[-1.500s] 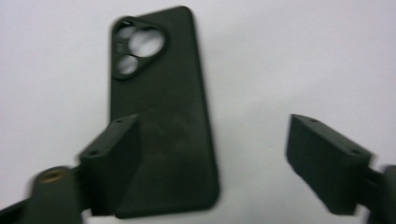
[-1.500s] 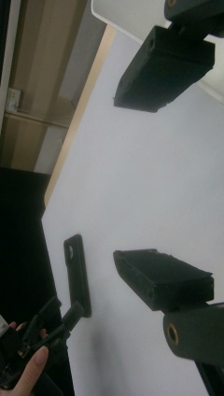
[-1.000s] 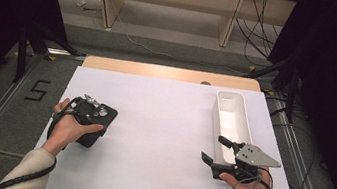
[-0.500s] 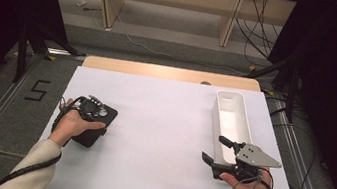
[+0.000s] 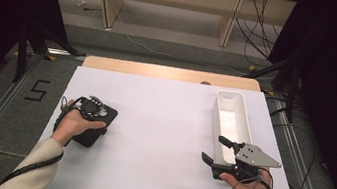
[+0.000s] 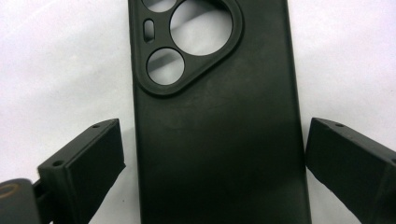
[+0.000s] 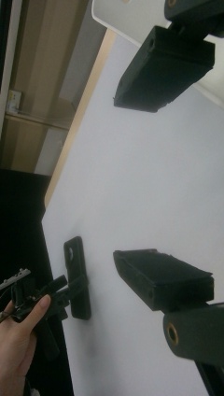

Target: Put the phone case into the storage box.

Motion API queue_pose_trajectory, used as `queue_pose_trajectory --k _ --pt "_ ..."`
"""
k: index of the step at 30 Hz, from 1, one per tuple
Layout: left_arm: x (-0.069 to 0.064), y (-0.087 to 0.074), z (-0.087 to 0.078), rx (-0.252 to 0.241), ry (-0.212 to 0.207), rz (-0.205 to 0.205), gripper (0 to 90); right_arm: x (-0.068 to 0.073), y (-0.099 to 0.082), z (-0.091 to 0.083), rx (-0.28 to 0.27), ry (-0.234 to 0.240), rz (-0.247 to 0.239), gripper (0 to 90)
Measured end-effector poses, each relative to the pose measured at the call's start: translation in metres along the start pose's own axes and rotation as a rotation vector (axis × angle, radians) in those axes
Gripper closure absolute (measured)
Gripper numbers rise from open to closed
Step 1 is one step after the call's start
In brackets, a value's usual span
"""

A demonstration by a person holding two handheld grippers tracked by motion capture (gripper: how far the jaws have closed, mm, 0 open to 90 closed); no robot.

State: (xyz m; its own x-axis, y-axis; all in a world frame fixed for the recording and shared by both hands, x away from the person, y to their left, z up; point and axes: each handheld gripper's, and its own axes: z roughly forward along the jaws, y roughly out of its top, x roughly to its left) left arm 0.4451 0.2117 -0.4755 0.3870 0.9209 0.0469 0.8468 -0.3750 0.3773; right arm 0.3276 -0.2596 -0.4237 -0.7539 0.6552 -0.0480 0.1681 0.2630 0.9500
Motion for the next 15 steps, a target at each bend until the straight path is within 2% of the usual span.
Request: queue_pose_trajectory --k 11,15 --pt "0.003 -0.0006 0.0016 0.001 -0.019 -0.02 5.2 0.0001 -0.0001 0.0003 0.001 0.003 -0.001 22.4" --pt "0.0041 -0.0004 0.0015 0.006 -0.041 -0.025 7.4 0.0001 -0.0002 0.0004 0.003 0.004 -0.002 22.3"
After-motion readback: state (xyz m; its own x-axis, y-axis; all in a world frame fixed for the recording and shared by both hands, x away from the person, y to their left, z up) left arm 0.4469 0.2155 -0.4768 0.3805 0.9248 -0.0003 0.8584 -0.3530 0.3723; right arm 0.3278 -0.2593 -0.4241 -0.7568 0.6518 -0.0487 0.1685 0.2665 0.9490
